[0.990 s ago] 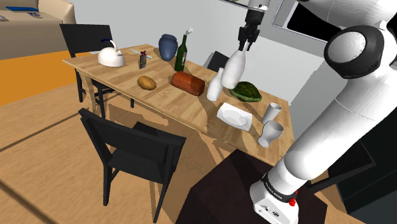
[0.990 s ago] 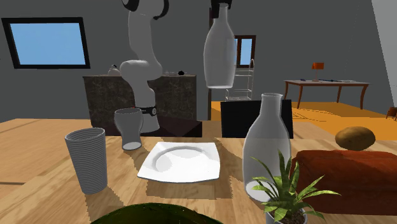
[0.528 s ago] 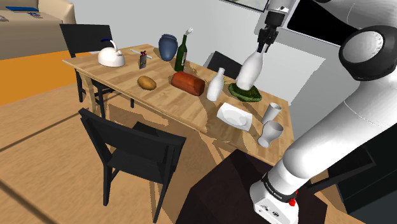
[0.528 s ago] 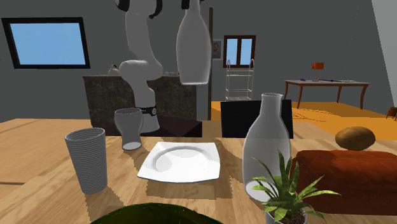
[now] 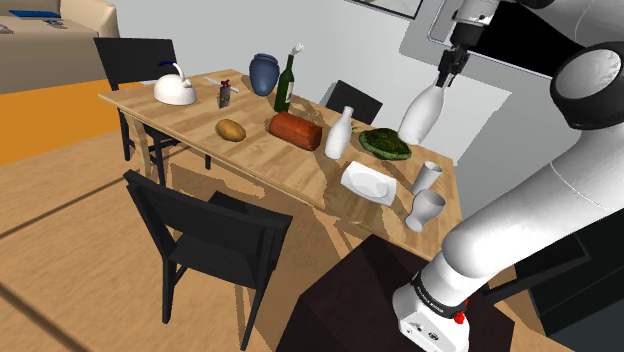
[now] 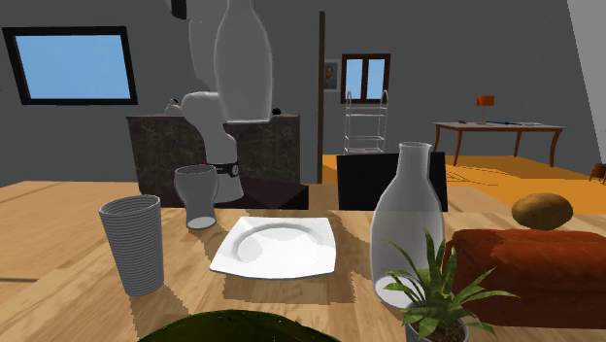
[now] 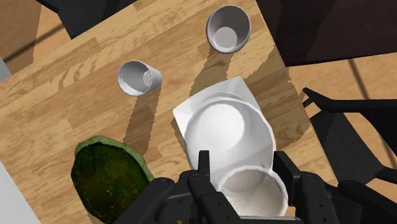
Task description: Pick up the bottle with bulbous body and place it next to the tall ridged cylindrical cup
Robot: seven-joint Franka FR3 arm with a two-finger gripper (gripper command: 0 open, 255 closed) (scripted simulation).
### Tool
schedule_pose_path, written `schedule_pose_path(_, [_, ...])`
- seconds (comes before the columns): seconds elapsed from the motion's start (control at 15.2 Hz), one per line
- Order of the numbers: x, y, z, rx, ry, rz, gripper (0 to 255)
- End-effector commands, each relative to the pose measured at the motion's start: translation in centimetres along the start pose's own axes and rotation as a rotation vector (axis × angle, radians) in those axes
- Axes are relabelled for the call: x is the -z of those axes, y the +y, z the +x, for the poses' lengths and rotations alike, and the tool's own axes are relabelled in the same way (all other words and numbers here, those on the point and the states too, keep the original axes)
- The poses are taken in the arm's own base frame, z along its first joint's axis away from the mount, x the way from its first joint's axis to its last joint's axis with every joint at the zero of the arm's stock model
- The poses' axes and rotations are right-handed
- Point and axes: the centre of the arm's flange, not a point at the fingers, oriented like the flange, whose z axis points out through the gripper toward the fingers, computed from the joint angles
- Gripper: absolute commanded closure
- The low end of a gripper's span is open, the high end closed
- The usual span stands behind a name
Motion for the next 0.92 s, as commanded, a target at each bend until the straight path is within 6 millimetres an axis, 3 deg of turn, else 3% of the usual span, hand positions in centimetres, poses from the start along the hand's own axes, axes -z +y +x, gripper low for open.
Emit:
schedule_pose_path(0.0, [0.3,1.8,-2.2,0.001,0.000,0.000,255])
schedule_pose_path(0.86, [1.7,14.0,-14.2,0.001,0.000,0.000,255])
